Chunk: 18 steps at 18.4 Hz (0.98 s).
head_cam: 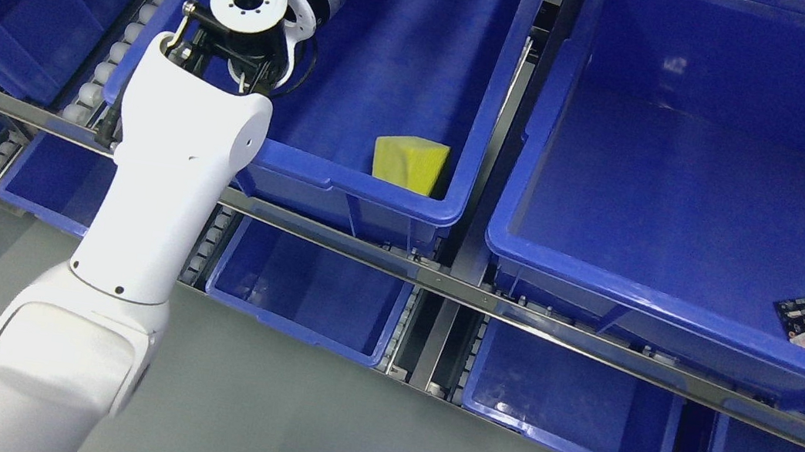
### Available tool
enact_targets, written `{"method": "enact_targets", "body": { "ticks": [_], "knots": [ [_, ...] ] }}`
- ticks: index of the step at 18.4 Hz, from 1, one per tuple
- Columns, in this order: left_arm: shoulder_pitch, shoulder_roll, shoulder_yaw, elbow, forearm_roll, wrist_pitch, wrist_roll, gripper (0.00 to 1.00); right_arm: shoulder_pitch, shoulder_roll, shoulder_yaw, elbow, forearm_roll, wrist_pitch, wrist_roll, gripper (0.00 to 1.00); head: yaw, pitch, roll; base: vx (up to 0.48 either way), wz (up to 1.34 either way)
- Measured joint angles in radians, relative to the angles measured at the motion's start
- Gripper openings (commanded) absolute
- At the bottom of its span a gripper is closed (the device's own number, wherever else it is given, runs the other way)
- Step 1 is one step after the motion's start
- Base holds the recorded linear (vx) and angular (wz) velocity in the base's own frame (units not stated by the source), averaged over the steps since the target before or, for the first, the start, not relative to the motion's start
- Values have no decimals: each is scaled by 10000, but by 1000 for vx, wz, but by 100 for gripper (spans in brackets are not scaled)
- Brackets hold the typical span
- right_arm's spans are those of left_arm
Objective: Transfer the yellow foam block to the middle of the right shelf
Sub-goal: 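Raise the open left hand away from the bin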
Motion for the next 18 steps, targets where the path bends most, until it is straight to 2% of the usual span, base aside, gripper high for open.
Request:
{"method": "enact_targets", "body": {
  "ticks": [4, 10, 15, 18],
  "knots": [
    [908, -9, 304, -970, -41, -1439, -77, 100, 0, 0, 0, 0, 0, 0, 0, 100, 0, 0, 0, 0, 0],
    [2684, 296, 623, -2111, -70, -4442, -217, 100, 0, 0, 0, 0, 0, 0, 0, 100, 0, 0, 0, 0, 0],
    [3729, 546, 896, -2664, -79, -5005, -245, 100, 0, 0, 0, 0, 0, 0, 0, 100, 0, 0, 0, 0, 0],
    [3990, 428, 1005, -2881, -81, -4556, -245, 100, 0, 0, 0, 0, 0, 0, 0, 100, 0, 0, 0, 0, 0]
  ]
}}
